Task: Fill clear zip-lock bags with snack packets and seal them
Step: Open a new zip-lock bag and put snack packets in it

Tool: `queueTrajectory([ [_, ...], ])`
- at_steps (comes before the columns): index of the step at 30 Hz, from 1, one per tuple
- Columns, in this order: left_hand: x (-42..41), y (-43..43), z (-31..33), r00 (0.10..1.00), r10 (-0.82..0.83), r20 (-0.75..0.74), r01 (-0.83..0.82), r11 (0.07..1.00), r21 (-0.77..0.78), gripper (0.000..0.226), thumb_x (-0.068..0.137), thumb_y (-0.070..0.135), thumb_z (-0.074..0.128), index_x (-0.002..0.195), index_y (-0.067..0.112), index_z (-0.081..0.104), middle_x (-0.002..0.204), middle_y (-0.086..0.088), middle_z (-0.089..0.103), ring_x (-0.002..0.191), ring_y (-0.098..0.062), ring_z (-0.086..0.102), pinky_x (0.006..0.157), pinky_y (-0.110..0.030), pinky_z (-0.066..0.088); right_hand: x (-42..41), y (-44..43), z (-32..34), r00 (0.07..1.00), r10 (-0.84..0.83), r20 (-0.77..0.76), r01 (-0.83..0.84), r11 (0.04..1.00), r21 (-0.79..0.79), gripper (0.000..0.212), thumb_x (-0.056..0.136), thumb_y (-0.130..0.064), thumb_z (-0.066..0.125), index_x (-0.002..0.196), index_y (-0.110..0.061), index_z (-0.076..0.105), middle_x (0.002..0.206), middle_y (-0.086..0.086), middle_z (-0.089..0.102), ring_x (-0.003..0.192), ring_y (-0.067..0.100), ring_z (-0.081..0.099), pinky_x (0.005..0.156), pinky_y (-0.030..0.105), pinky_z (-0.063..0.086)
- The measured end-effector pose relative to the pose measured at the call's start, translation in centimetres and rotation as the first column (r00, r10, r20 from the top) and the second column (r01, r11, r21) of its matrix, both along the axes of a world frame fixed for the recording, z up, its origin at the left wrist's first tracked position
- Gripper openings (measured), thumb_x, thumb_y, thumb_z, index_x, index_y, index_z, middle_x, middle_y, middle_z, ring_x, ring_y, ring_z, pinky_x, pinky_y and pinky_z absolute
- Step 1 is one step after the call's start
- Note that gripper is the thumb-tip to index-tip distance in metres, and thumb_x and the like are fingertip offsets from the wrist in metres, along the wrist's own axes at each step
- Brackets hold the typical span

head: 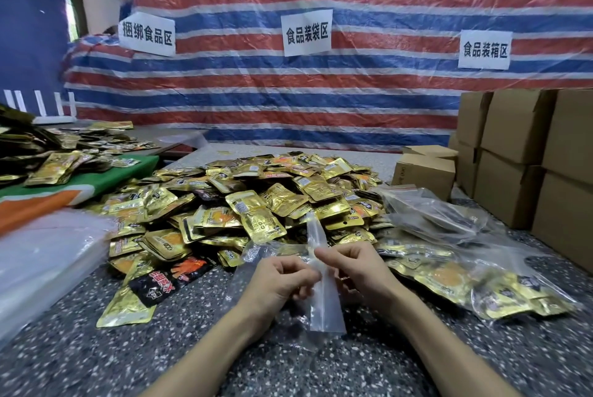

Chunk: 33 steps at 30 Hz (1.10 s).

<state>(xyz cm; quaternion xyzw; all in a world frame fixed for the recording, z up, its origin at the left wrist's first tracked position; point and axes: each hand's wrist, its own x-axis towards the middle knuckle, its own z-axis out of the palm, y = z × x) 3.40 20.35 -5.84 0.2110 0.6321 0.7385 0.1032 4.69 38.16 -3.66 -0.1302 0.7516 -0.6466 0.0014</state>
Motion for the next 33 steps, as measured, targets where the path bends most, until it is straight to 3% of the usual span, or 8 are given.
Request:
queueTrajectory([
  [6,0.2,-0.2,0.3,0.999,-0.037,0.003,0.037,0.999,-0.009,0.024,0.059,0.030,0.086,0.063,0.012,0.071,0.059,-0.006,0.059,0.049,-0.012,0.048,0.048,-0.019,0.041,0.1,0.2,0.3,0.996,0.089,0.001,-0.089,0.995,-0.047,0.032,0.078,-0.040,0.078,0.065,-0.013,0.070,0.062,0.005,0.061,0.052,0.016,0.050,0.050,0.022,0.035],
  [11,0.2,-0.2,0.4,0.998,-0.047,0.052,0.044,0.998,0.044,0.023,0.060,0.031,0.083,0.061,0.012,0.070,0.065,-0.011,0.059,0.056,-0.018,0.048,0.054,-0.025,0.039,0.1,0.5,0.6,0.991,0.131,0.027,-0.129,0.988,-0.079,0.073,0.074,-0.046,0.082,0.088,0.022,0.058,0.079,0.025,0.052,0.062,0.023,0.047,0.053,0.029,0.034],
  [13,0.3,-0.1,0.5,0.992,-0.062,0.110,0.050,0.993,0.109,0.025,0.063,0.027,0.080,0.068,0.006,0.068,0.073,-0.017,0.064,0.064,-0.023,0.053,0.060,-0.031,0.039,0.1,0.7,0.6,0.988,0.151,0.032,-0.147,0.984,-0.099,0.066,0.073,-0.047,0.083,0.088,0.016,0.067,0.074,0.022,0.056,0.060,0.023,0.049,0.051,0.026,0.037],
  [16,0.2,-0.3,1.0,0.979,-0.071,0.194,0.028,0.976,0.217,0.037,0.072,0.021,0.074,0.091,-0.008,0.061,0.091,-0.027,0.062,0.077,-0.031,0.060,0.071,-0.039,0.047,0.1,1.0,0.8,0.986,0.163,0.020,-0.160,0.980,-0.122,0.033,0.078,-0.040,0.080,0.076,-0.007,0.075,0.060,0.007,0.061,0.051,0.015,0.053,0.046,0.021,0.042],
  [19,-0.1,-0.8,1.7,0.979,-0.010,0.202,-0.045,0.964,0.263,0.027,0.070,0.019,0.078,0.071,0.008,0.053,0.071,-0.013,0.050,0.067,-0.023,0.047,0.067,-0.035,0.041,-0.1,1.4,1.0,0.994,0.106,0.008,-0.102,0.970,-0.220,0.027,0.077,-0.034,0.076,0.063,-0.012,0.071,0.053,0.003,0.058,0.045,0.012,0.050,0.042,0.021,0.042],
  [22,-0.6,-1.5,2.3,0.979,0.150,0.140,-0.186,0.936,0.299,0.025,0.063,0.013,0.074,0.060,0.015,0.049,0.052,0.002,0.044,0.049,-0.014,0.040,0.051,-0.024,0.038,-0.2,1.8,1.4,0.999,0.036,0.009,-0.031,0.933,-0.359,0.025,0.076,-0.029,0.072,0.060,-0.011,0.064,0.051,0.002,0.052,0.043,0.011,0.045,0.041,0.020,0.038],
  [27,-0.9,-2.5,1.8,0.905,0.414,-0.097,-0.367,0.875,0.317,0.033,0.083,-0.003,0.060,0.055,0.014,0.056,0.052,-0.004,0.047,0.048,-0.013,0.045,0.050,-0.021,0.045,0.0,2.3,2.2,0.999,0.024,0.034,0.001,0.800,-0.600,0.023,0.067,-0.029,0.079,0.061,-0.016,0.061,0.052,-0.002,0.053,0.041,0.007,0.044,0.041,0.016,0.038],
  [33,-1.1,-2.2,2.1,0.828,0.516,-0.219,-0.456,0.847,0.271,0.027,0.085,0.034,0.056,0.063,0.020,0.061,0.064,-0.005,0.058,0.062,-0.015,0.053,0.063,-0.022,0.046,0.3,2.6,2.6,0.999,0.045,-0.002,-0.036,0.774,-0.633,0.018,0.069,-0.032,0.074,0.065,-0.017,0.065,0.048,-0.008,0.042,0.040,0.002,0.037,0.040,0.012,0.030],
])
